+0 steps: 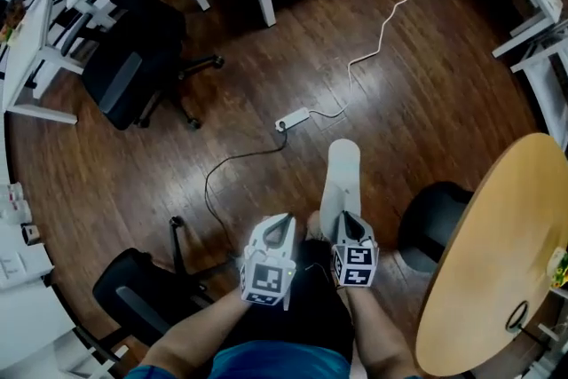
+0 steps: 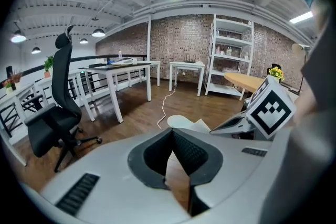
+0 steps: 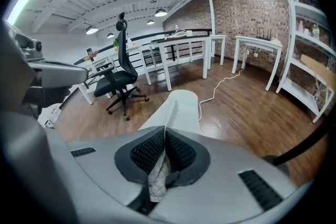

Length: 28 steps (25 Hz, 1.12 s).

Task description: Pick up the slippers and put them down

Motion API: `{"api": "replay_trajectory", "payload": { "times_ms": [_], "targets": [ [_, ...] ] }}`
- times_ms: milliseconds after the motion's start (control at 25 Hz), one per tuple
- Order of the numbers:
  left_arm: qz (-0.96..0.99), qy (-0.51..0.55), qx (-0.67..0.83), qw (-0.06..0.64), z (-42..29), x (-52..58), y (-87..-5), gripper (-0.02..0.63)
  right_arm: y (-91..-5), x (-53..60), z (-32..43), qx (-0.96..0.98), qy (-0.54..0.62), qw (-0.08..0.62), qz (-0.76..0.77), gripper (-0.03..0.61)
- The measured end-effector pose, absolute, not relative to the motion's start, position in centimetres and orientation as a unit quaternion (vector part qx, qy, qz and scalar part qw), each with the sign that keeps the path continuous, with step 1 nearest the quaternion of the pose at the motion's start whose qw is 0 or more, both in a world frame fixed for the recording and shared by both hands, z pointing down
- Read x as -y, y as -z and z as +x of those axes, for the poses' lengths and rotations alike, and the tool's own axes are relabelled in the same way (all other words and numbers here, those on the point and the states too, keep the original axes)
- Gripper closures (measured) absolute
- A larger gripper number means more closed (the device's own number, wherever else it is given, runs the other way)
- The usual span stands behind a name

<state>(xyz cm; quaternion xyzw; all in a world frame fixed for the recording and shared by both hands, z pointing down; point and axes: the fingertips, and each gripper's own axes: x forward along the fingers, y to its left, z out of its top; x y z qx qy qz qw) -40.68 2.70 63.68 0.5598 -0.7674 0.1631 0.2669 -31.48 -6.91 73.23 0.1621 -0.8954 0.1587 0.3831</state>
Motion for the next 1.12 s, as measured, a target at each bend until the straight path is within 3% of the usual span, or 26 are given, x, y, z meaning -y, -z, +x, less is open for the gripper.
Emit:
{"api": "replay_trajectory", "payload": {
  "times_ms": [680,1120],
  "targets": [
    [0.557,-0.142,0.769,0.280,-44.6,3.6,-90.2,0.609,-101.2,12.0,-35.0,0.856,-0.220,0.418,0.210,0.558],
    [0.548,-0.135,0.757,0.328,-43.7,3.5,-100.4,0.607,-115.5,14.6,-35.9,0.825,-0.239,0.465,0.216,0.555]
  ]
}}
